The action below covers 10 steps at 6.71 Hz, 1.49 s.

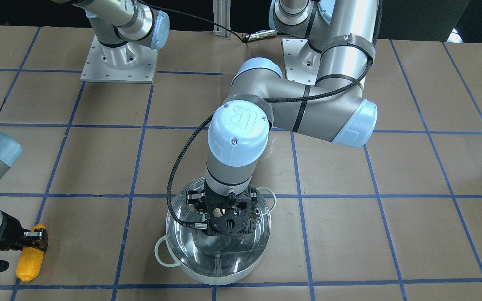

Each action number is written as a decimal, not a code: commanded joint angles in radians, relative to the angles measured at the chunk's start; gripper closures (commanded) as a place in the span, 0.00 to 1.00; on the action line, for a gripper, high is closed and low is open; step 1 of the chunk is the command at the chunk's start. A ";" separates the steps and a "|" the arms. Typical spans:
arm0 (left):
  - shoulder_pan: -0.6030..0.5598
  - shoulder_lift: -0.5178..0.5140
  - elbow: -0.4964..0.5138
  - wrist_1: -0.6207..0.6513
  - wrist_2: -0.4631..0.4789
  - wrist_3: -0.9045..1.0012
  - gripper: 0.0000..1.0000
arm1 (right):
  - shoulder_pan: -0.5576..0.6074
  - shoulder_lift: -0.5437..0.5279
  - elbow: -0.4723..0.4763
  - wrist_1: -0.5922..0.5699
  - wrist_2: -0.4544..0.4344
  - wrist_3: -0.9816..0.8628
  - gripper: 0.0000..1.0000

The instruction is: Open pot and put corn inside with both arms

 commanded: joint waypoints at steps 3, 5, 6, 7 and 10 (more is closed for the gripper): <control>0.027 0.086 0.018 -0.047 0.000 0.006 0.77 | 0.024 -0.256 0.001 0.250 -0.016 0.020 0.90; 0.226 0.187 -0.004 -0.197 0.000 0.282 0.77 | 0.212 -0.311 -0.025 0.286 -0.007 0.143 0.90; 0.332 0.198 -0.020 -0.200 -0.008 0.450 0.77 | 0.322 -0.291 -0.060 0.282 0.002 0.298 0.92; 0.419 0.198 -0.059 -0.187 -0.012 0.596 0.77 | 0.434 -0.254 -0.106 0.279 -0.002 0.420 0.92; 0.564 0.166 -0.364 0.132 -0.012 0.766 0.77 | 0.649 -0.057 -0.275 0.253 -0.025 0.662 0.91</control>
